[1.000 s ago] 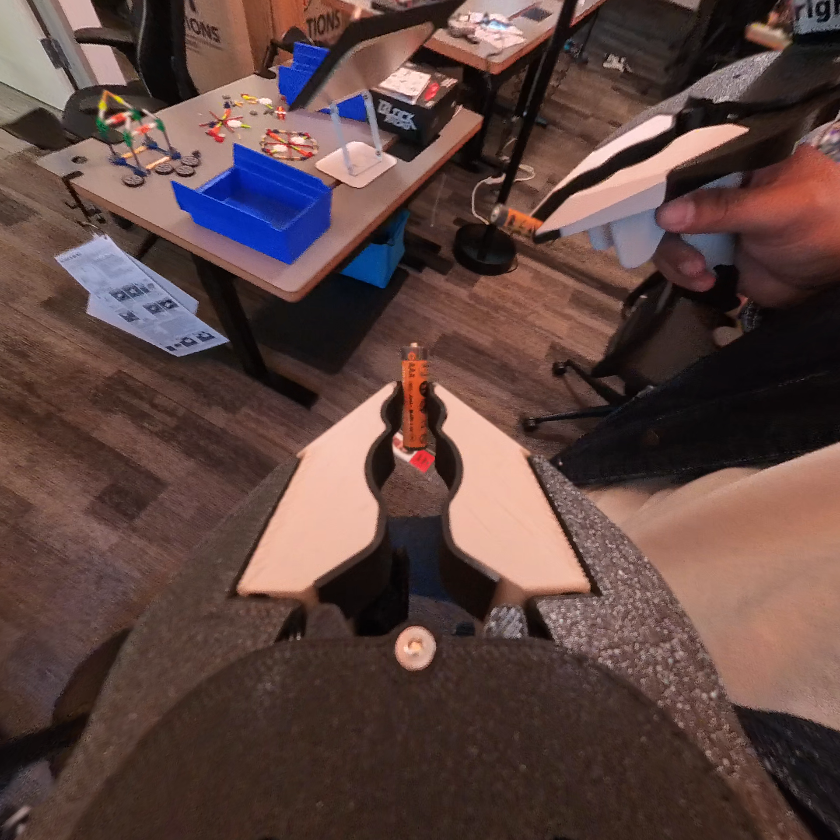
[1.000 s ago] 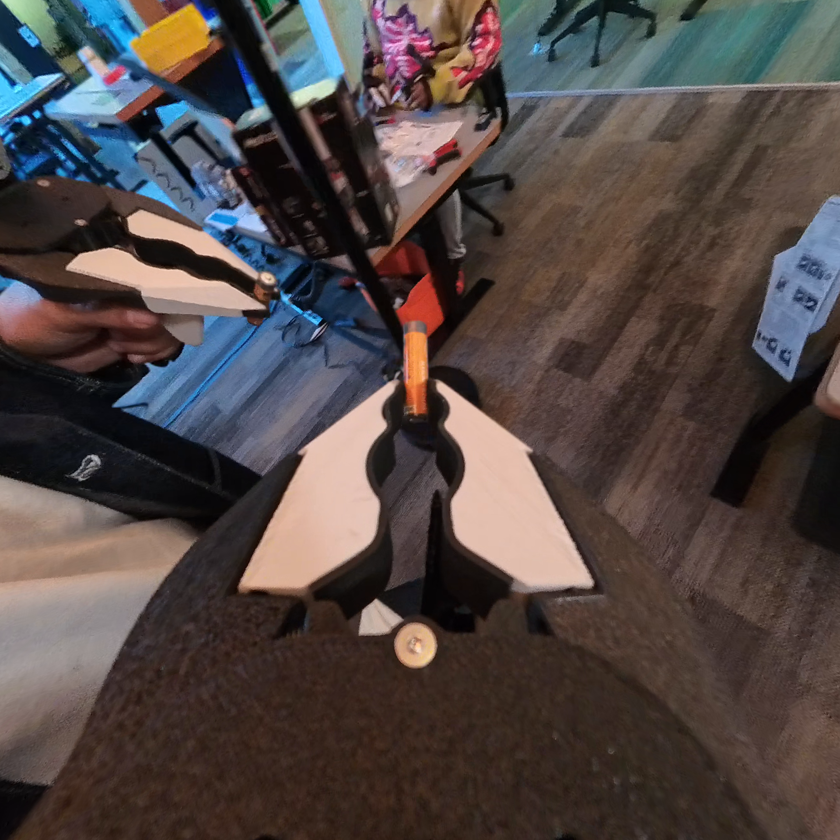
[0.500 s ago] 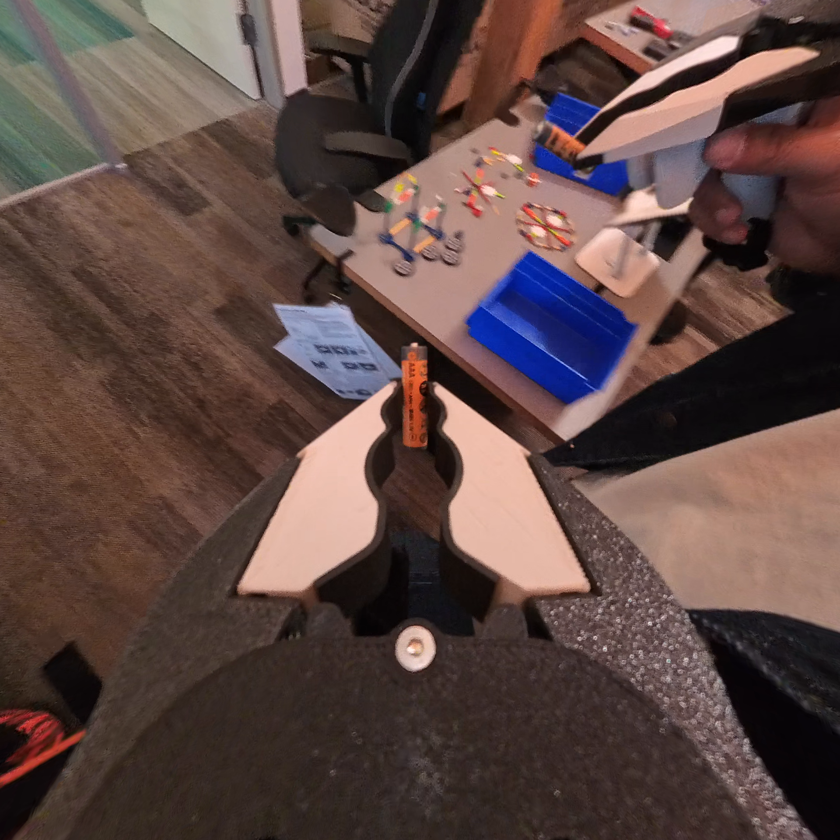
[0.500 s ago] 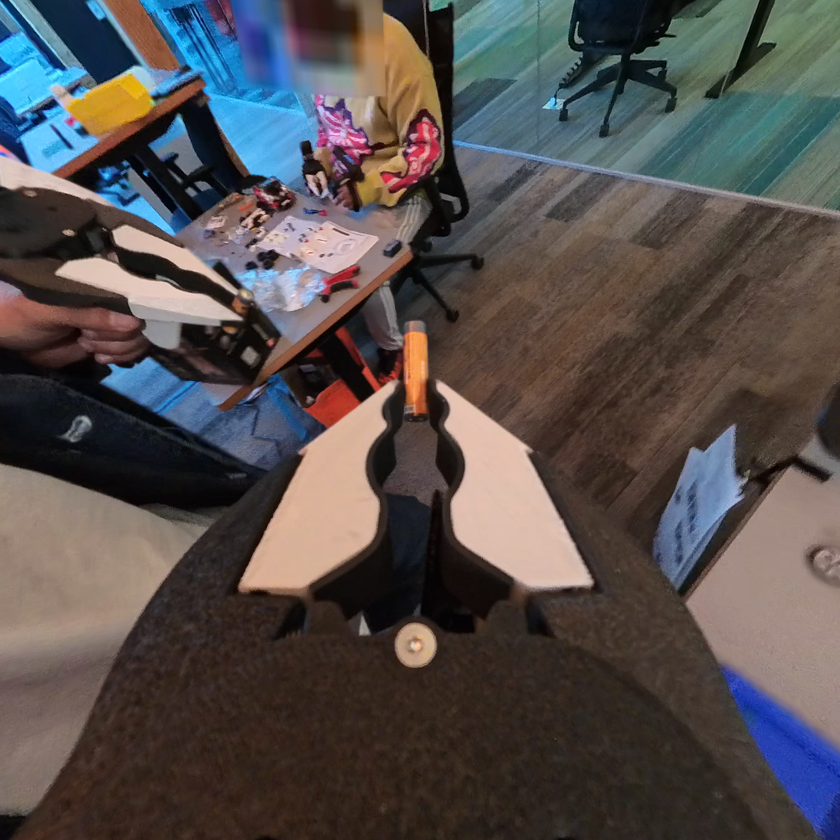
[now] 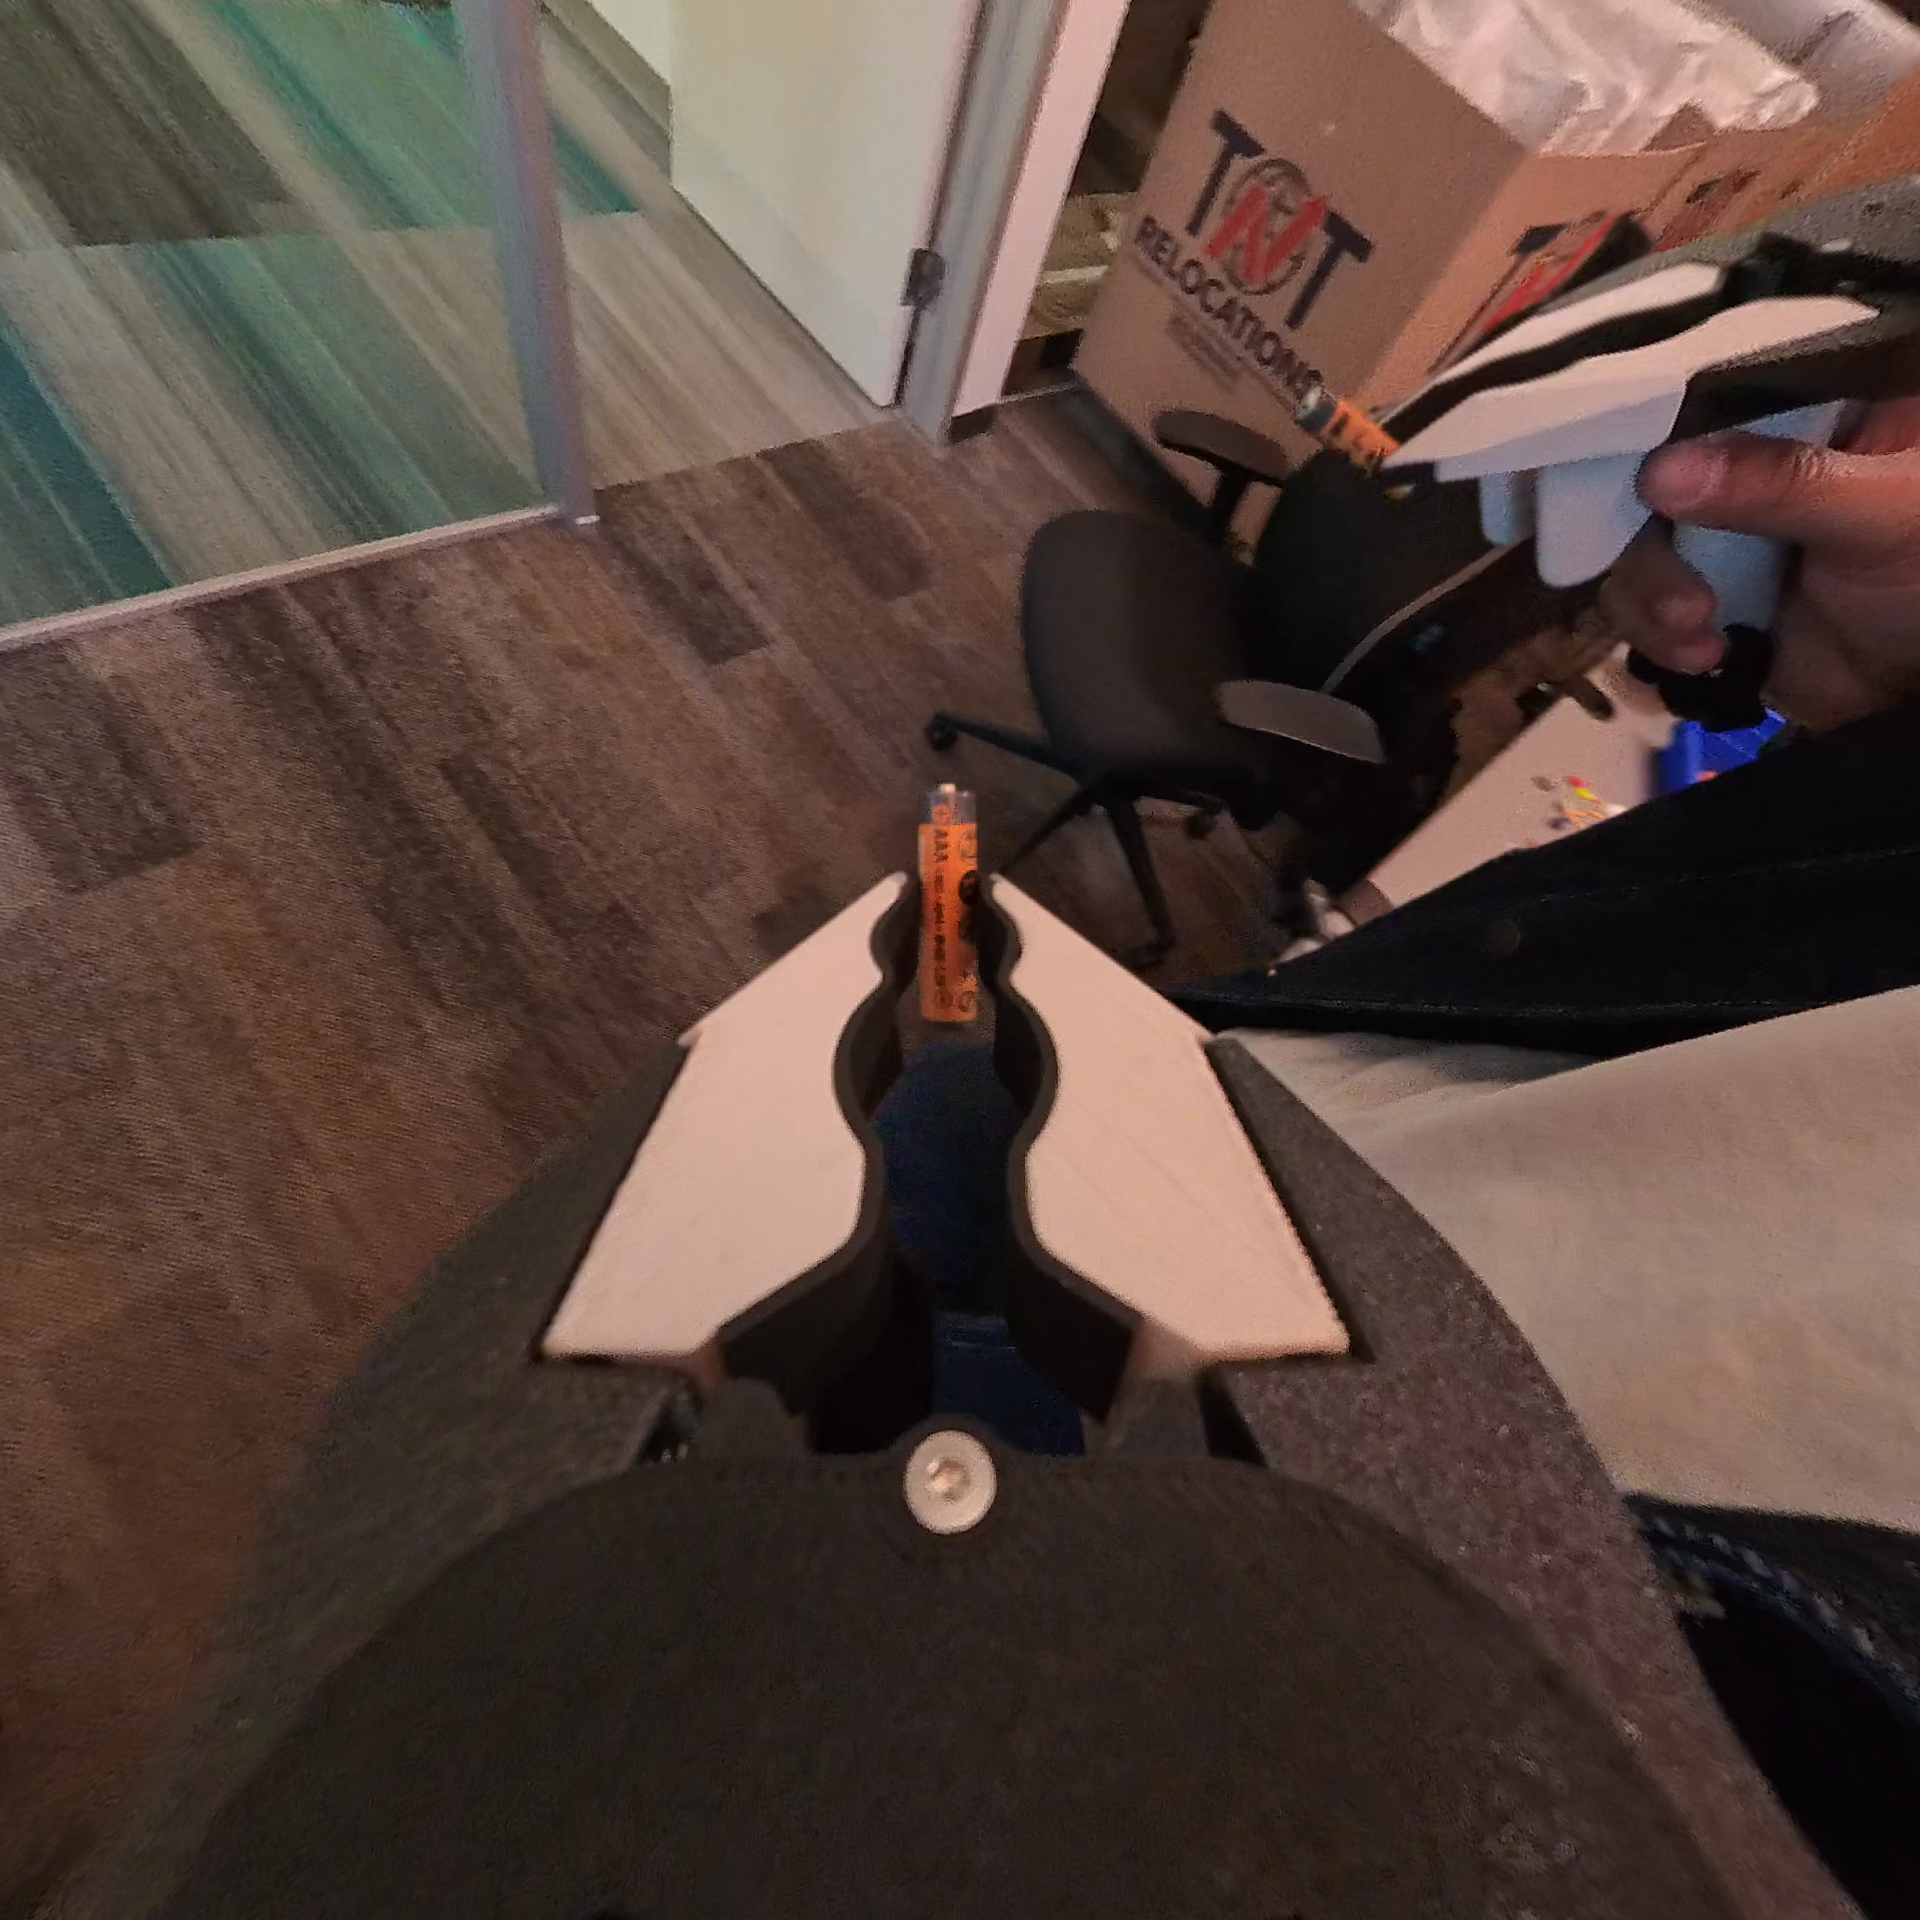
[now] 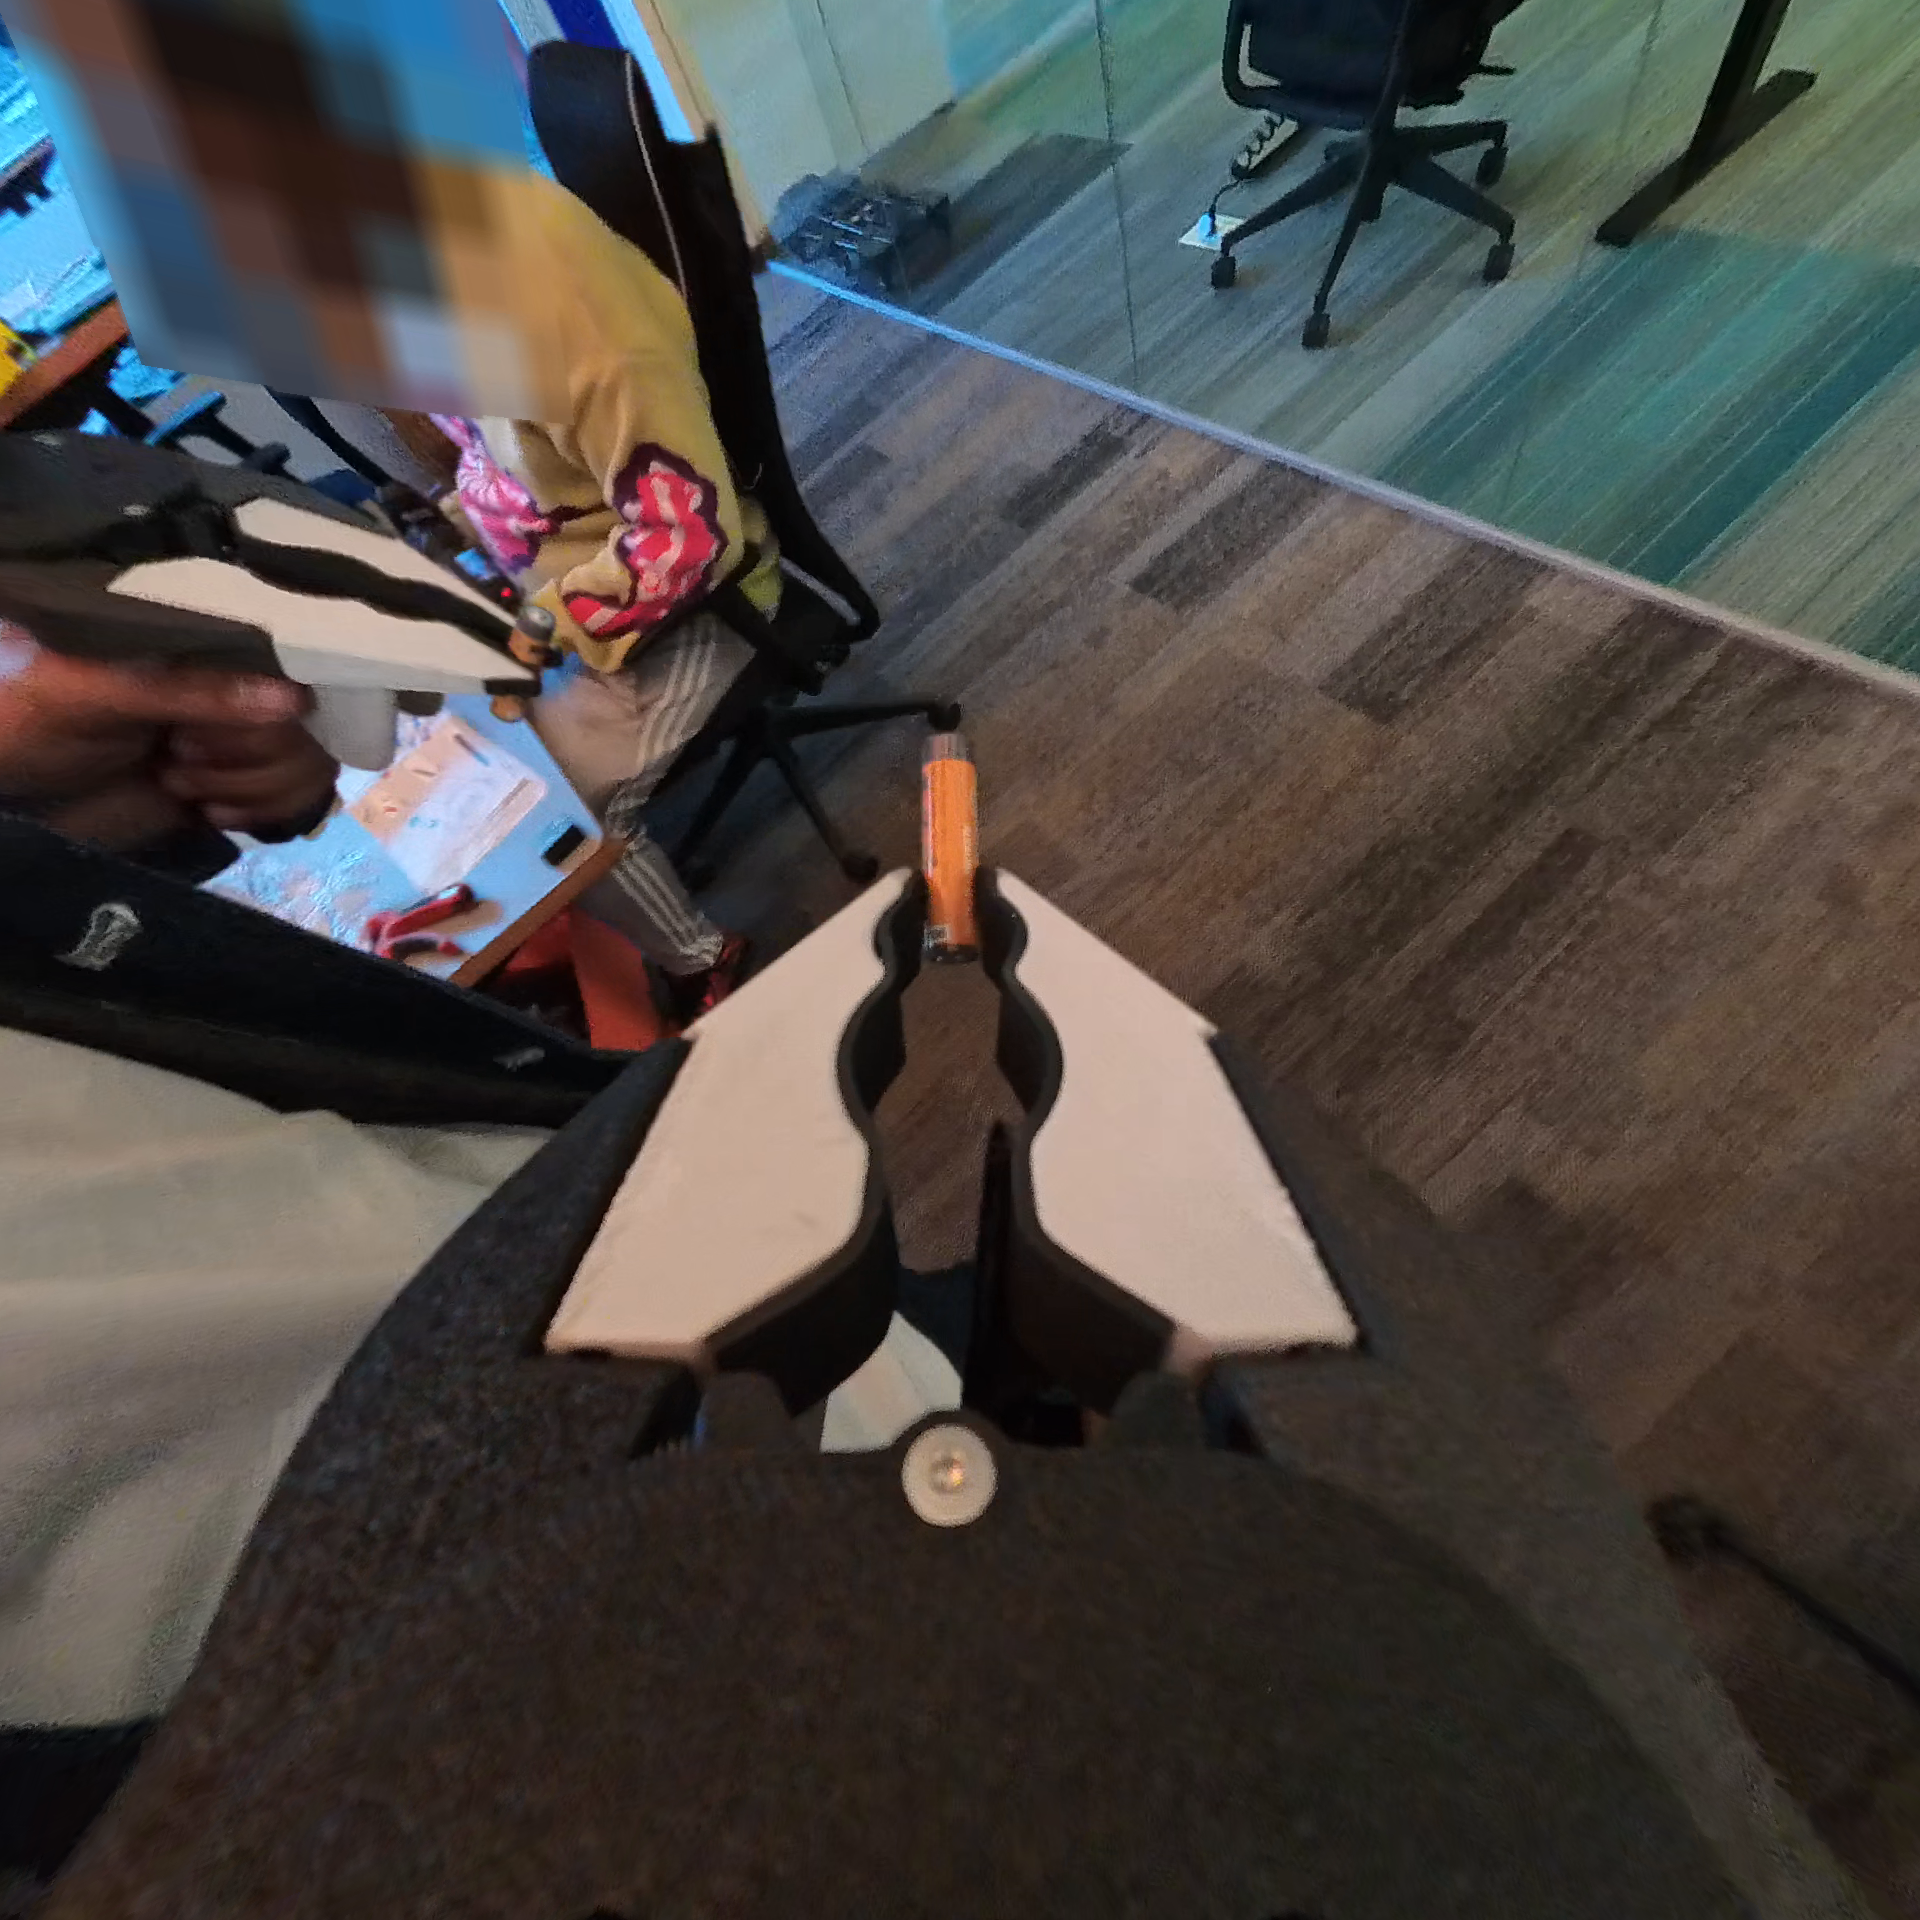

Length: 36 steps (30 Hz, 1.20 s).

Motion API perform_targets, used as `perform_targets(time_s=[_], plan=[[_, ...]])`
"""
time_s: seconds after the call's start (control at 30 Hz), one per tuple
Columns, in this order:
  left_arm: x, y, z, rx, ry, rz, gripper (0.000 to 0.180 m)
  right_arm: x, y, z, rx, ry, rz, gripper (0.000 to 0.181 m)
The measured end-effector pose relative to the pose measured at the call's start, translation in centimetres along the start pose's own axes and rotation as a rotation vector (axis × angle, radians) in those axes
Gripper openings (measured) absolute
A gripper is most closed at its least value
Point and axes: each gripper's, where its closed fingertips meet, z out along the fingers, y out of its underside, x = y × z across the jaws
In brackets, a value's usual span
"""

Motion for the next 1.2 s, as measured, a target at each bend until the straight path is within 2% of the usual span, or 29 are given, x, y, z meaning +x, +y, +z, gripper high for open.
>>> perform_targets(time_s=[0.17, 0.37, 0.57, 0.83, 0.97, 1.2], plan=[[-18.0, -8.9, 8.6, -0.007, -0.088, 0.034, 0.008, 12.3, -11.7, 16.0, -0.013, -0.074, -0.042, 0.009], [-40.5, -20.3, 15.3, 0.032, -0.168, -0.099, 0.008, 23.8, -28.1, 37.9, -0.056, -0.204, -0.115, 0.009], [-63.1, -29.6, 13.3, 0.075, -0.357, -0.184, 0.008, 27.0, -46.1, 60.0, -0.128, -0.417, -0.232, 0.009], [-96.3, -33.0, 5.0, 0.154, -0.549, -0.259, 0.008, 22.8, -63.2, 93.5, -0.201, -0.577, -0.431, 0.009], [-112.8, -35.7, -3.2, 0.249, -0.598, -0.337, 0.008, 15.2, -71.6, 109.1, -0.221, -0.671, -0.434, 0.009], [-138.0, -36.4, -18.3, 0.257, -0.735, -0.38, 0.008, 0.1, -81.6, 134.9, -0.323, -0.885, -0.559, 0.009]])
